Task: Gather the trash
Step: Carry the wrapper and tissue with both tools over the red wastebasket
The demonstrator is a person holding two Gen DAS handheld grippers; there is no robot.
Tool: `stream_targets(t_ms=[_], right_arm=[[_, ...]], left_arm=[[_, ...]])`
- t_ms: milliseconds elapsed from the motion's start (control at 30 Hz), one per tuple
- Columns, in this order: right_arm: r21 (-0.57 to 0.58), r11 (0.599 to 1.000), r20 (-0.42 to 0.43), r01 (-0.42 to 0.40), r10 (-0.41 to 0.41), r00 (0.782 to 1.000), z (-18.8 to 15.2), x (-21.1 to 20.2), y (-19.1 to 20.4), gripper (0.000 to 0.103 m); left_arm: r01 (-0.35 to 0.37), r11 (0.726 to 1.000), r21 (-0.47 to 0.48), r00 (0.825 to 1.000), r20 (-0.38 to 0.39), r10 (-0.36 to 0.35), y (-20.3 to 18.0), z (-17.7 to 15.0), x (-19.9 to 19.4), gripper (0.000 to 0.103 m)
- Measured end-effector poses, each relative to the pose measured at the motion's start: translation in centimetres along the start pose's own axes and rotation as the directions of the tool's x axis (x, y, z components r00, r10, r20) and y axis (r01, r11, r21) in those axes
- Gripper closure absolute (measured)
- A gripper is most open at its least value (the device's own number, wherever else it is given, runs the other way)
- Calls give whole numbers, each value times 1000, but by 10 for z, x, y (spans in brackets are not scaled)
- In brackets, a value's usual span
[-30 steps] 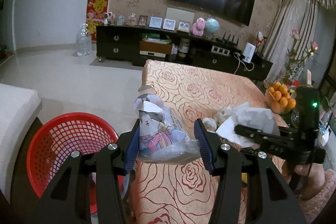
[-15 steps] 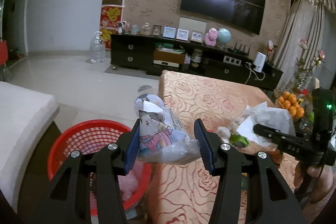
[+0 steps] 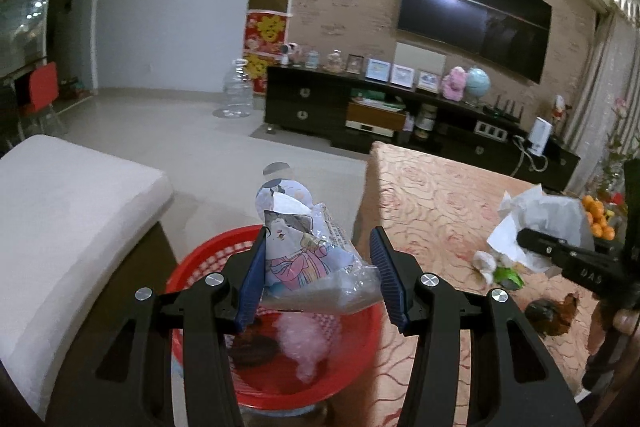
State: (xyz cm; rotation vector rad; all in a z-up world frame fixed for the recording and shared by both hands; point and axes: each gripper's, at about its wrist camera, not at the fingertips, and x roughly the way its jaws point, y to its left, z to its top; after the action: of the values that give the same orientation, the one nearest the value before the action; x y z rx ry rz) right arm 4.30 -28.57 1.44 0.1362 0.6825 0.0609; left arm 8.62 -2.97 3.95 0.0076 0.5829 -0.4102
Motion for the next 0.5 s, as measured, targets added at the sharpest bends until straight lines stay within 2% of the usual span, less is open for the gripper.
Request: stream_targets(t_ms=[233, 333, 500], right_arm=[[-115, 989, -4, -95, 95, 995, 34, 21, 47, 84], [-130, 983, -15, -133, 132, 991, 35, 32, 56, 84], [-129, 976, -81, -175, 165, 983, 33, 58, 70, 84]], left_arm=[[-56, 998, -10, 998, -18, 55, 11, -2, 4, 55], [-83, 997, 1, 996, -38, 83, 14, -5, 9, 55], [-121, 993, 7, 989, -86, 121, 25, -12, 21, 55]])
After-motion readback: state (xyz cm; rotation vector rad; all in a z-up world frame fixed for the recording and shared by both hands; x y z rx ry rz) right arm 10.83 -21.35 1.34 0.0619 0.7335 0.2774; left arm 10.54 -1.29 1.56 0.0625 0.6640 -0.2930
